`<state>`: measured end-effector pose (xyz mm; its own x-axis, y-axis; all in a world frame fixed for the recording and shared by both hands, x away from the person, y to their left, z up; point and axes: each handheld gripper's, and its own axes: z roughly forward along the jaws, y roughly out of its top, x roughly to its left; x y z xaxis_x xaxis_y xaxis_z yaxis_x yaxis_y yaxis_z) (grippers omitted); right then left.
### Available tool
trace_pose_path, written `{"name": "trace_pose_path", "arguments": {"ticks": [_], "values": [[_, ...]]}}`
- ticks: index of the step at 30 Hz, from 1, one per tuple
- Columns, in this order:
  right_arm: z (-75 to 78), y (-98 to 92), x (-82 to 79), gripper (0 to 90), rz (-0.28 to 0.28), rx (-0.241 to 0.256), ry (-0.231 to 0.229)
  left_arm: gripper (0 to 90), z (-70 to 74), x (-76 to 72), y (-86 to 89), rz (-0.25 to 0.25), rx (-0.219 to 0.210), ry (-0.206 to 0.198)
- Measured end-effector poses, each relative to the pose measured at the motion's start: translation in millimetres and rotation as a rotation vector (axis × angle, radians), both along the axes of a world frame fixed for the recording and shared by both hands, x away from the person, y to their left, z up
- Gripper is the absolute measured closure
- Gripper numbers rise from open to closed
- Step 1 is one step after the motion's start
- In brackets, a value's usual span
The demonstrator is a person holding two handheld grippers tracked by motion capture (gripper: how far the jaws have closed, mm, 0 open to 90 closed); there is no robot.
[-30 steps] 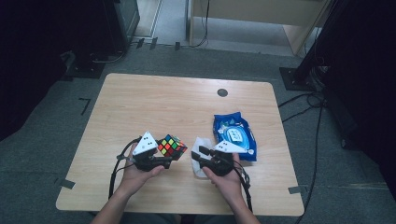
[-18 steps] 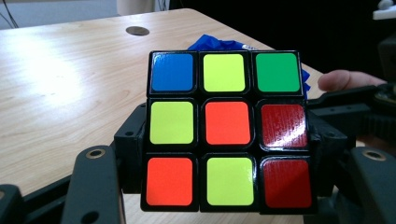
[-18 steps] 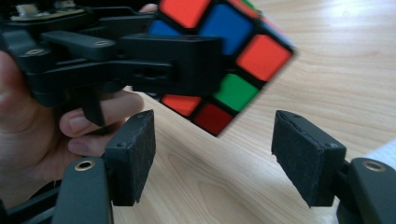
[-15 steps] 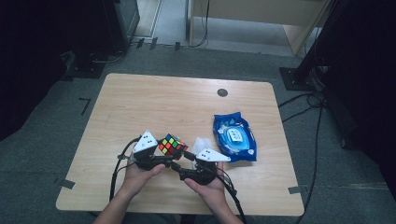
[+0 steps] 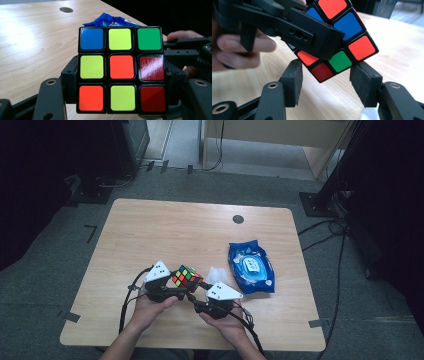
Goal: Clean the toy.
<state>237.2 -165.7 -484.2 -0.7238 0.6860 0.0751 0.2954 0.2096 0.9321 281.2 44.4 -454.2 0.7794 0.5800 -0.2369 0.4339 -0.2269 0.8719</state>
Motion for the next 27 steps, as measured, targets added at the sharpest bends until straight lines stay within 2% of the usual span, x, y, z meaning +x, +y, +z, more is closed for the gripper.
{"name": "trace_pose_path", "arguments": {"ticks": [4,5,6,9,11,12,15,18,19,20,21,22,24,25,26,27], "values": [[0.1,-1.1,-1.2,46.2,0.008,-0.091,-0.084,33.7,-0.8,1.2,-0.3,-0.02,0.01,0.024],[-0.1,-1.1,-3.6,47.7,0.01,-0.164,-0.155,33.7,-0.6,1.3,-0.2,-0.028,0.013,0.03],[-0.1,-1.1,-3.6,47.7,0.01,-0.164,-0.155,33.7,-0.6,1.4,-0.3,-0.03,0.013,0.033],[-0.6,-0.3,-7.3,52.4,0.015,-0.238,-0.231,32.9,0.1,2.4,0.5,-0.037,0.004,0.051],[-1.2,2.4,-11.0,53.3,0.044,-0.278,-0.283,33.0,-0.5,3.0,0.3,-0.049,0.006,0.059],[-1.3,3.9,-11.9,52.9,0.05,-0.293,-0.297,33.1,-1.1,2.5,-1.0,-0.049,0.009,0.061],[-2.0,5.3,-12.3,52.4,0.048,-0.306,-0.296,33.7,-0.6,0.3,-2.3,-0.04,0.026,0.031],[-1.5,2.3,-9.2,48.3,0.031,-0.278,-0.259,33.9,2.3,-2.6,-1.7,-0.031,0.02,-0.007],[-1.3,-0.2,-7.4,47.1,0.013,-0.259,-0.224,33.9,2.9,-2.6,-1.0,-0.028,0.014,-0.006],[-1.6,-6.9,-2.6,41.9,-0.001,-0.154,-0.133,33.9,3.4,-2.2,0.1,-0.019,0.006,-0.008],[-1.6,-6.9,-2.6,41.9,-0.001,-0.154,-0.133,33.9,3.5,-1.9,0.7,-0.009,0.003,-0.009],[-2.1,-9.4,-0.8,40.7,-0.003,-0.094,-0.081,33.8,3.1,-1.0,1.9,0.006,-0.009,-0.002],[-6.2,-11.8,1.9,35.8,-0.016,0.092,0.073,33.8,2.0,0.5,3.6,0.033,-0.035,0.017],[-6.2,-11.8,1.9,35.8,-0.016,0.092,0.073,33.8,1.2,1.3,4.2,0.044,-0.043,0.024],[-6.7,-10.1,2.0,33.8,-0.012,0.13,0.105,33.8,0.3,1.7,4.2,0.056,-0.047,0.029],[-5.5,-6.0,0.3,32.7,-0.003,0.191,0.143,33.8,-0.1,1.9,4.2,0.063,-0.045,0.03]]}}
